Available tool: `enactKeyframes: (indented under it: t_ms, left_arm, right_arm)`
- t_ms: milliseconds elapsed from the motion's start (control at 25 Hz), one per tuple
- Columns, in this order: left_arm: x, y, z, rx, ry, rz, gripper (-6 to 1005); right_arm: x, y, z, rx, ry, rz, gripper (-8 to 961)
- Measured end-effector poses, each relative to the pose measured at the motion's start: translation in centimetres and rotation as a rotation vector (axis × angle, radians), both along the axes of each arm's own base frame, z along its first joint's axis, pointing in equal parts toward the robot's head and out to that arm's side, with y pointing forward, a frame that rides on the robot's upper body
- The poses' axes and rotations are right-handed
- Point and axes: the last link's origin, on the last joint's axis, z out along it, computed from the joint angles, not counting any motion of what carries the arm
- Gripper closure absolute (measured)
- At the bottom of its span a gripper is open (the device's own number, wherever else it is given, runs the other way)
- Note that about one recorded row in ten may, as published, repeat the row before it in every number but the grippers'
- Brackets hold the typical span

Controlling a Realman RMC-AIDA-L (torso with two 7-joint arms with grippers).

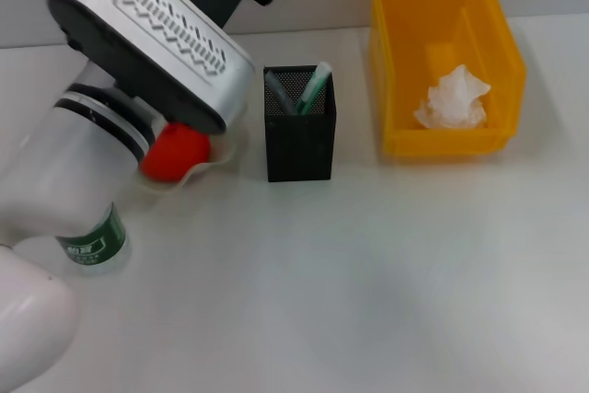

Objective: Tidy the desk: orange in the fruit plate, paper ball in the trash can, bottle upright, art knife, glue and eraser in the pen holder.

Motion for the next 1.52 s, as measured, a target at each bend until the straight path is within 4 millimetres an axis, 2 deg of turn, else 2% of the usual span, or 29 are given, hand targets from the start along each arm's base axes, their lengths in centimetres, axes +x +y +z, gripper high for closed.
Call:
enactKeyframes:
  t_ms: [160, 480, 800, 1040, 1160, 1280, 1360, 1520]
  left_arm:
    - [0.8, -0.4, -0.2, -0.173, -0.174, 0.086, 744]
    - [2.3, -1.9, 0.8, -0.347, -0.397, 0.171, 744]
    - [2.4, -2.5, 1.3, -0.463, -0.506, 0.278, 744]
    - [2.2, -1.2, 1.8, -0.559, -0.591, 0.391, 744]
    - [3.0, -0.1, 1.8, -0.639, -0.55, 0.45, 753]
    - [3.0, 0.3, 1.8, -0.648, -0.547, 0.463, 754]
    - [2.5, 1.4, 2.6, -0.68, -0.608, 0.504, 755]
    - [1.8, 2.4, 3.9, -0.767, -0.692, 0.508, 756]
  right_arm:
    - [0.3, 0.0, 0.0, 0.019, -0.017, -0.01, 367]
    - [1.1, 0.1, -0.3, 0.007, -0.053, -0.062, 366]
    - [1.6, 0.4, -1.0, -0.035, -0.097, -0.091, 366]
    - [1.6, 0.5, -1.6, -0.063, -0.113, -0.098, 366]
    - [1.7, 0.7, -1.9, -0.083, -0.129, -0.103, 366]
    - [1.7, 0.9, -2.1, -0.099, -0.138, -0.1, 366]
    - [1.7, 0.9, -2.2, -0.105, -0.142, -0.099, 366]
    - [1.6, 1.0, -2.5, -0.12, -0.148, -0.098, 365]
